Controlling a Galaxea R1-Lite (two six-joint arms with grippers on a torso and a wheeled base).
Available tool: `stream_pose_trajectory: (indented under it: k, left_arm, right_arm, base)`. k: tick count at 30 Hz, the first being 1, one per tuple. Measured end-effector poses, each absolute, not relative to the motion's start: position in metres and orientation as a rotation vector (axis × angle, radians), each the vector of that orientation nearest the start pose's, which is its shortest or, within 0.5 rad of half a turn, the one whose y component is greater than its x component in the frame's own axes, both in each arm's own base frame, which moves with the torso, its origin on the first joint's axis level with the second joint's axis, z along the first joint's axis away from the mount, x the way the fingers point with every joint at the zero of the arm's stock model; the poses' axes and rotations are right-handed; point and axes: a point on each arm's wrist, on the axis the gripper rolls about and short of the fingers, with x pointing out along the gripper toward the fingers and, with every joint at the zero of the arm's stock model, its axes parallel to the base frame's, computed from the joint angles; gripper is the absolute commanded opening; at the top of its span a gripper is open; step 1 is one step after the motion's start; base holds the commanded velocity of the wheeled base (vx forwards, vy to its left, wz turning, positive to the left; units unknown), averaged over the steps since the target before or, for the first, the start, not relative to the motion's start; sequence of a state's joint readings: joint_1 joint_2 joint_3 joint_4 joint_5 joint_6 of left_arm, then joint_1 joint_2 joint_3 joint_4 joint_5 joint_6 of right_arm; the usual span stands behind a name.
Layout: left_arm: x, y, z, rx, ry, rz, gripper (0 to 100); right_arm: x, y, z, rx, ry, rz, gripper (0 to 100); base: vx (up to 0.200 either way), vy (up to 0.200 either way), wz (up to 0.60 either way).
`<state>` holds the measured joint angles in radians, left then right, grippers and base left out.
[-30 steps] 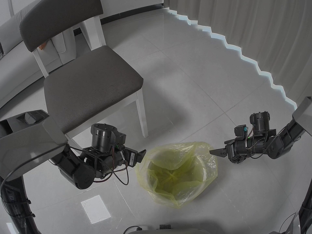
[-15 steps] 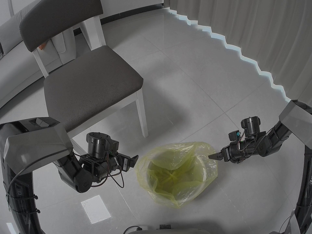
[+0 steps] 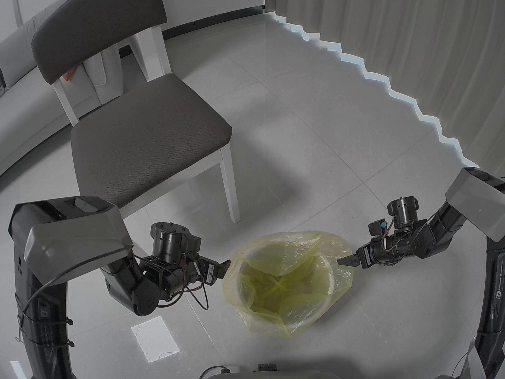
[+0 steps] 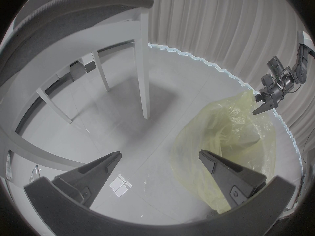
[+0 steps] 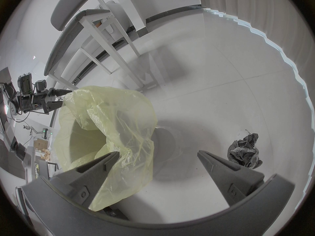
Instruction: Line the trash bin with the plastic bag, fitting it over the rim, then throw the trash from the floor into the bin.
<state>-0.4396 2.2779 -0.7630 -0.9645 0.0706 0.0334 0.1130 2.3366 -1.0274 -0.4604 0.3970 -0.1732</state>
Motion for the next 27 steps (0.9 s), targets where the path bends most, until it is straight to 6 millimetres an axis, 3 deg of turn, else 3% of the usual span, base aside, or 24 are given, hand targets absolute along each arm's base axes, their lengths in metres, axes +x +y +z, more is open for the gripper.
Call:
stream_pose_trajectory:
  k: [14, 27]
  left_arm:
    - [0.358, -0.168, -0.034, 0.23, 0.558, -0.373, 100]
    - [0.365, -0.161, -0.051, 0.238, 0.598, -0.351, 100]
  right_arm:
    - [0.4, 0.051, -0.026, -0.032, 0.827, 0.544, 100]
    - [0.412, 0.049, -0.043, -0.063, 0.882, 0.534, 100]
  base:
    - [0.0, 0.0, 0.0]
    - [0.0, 0.0, 0.0]
